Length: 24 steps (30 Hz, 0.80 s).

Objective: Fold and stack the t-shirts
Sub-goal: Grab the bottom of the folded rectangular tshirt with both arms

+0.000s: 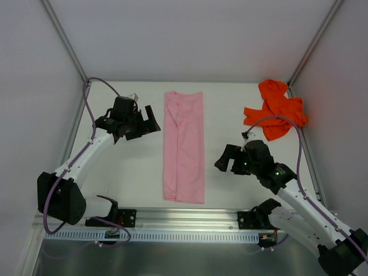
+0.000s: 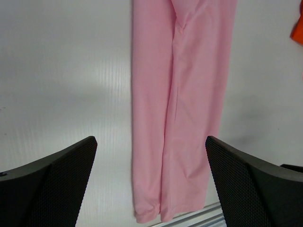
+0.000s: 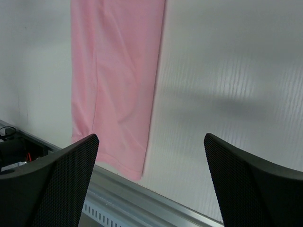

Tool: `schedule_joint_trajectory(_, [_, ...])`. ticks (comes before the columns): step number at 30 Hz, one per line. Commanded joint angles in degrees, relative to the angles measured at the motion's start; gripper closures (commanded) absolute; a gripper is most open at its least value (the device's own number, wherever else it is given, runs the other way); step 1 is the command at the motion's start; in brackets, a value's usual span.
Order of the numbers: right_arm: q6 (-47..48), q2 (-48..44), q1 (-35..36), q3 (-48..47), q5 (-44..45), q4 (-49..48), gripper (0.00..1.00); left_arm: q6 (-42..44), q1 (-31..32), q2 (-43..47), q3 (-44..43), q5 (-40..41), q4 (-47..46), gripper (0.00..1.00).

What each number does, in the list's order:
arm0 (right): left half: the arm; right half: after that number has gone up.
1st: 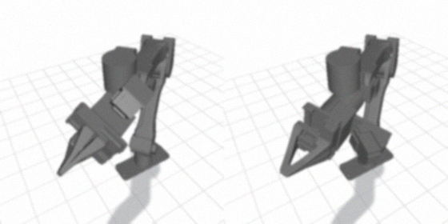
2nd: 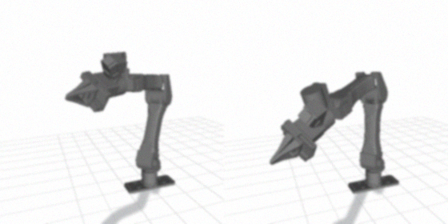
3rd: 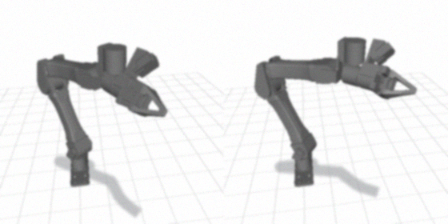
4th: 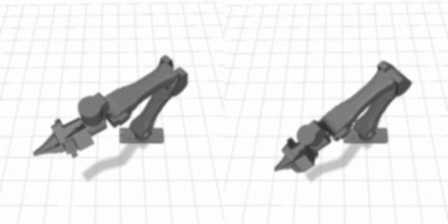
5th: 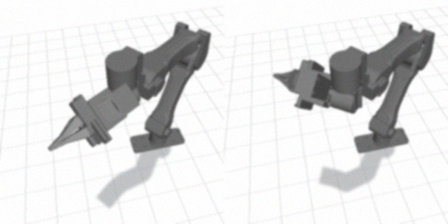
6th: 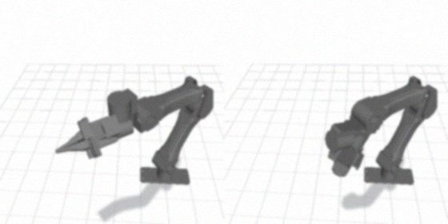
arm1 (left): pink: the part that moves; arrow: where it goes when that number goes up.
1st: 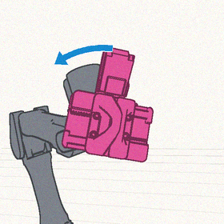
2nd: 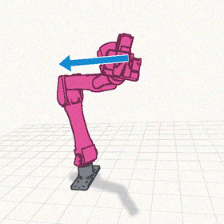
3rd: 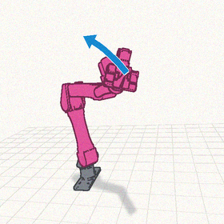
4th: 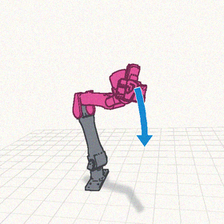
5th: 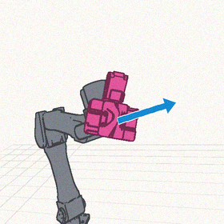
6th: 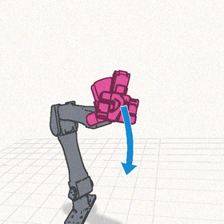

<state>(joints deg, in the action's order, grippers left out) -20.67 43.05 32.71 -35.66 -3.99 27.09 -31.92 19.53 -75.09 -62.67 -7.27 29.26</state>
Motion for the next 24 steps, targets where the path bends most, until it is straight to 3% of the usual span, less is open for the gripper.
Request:
schedule_joint_trajectory(1, [-3.85,1.86,1.04,4.45,-3.38,-3.79,0.04,2.92,-1.25,-1.29,2.72,-6.7,-0.6,0.01])
schedule_joint_trajectory(5, [-3.51,4.23,1.74,8.76,-5.77,-7.83,0.02,0.64,-1.25,0.29,10.89,-6.54,-2.89,0.01])
schedule_joint_trajectory(11, [-4.2,8.71,1.74,8.94,-8.14,-11.09,0.04,-2.71,-1.25,1.44,11.97,-9.25,-5.26,0.03])
schedule_joint_trajectory(16, [-6.23,13.81,2.71,8.33,-7.18,-14.35,0.12,0.71,-1.25,-4.35,5.47,-1.62,-1.76,0.04])
schedule_joint_trajectory(24, [-8.16,15.23,3.59,7.45,-3.84,-13.47,0.22,4.67,-1.25,-16.39,-9.91,-1.09,-1.75,0.1])
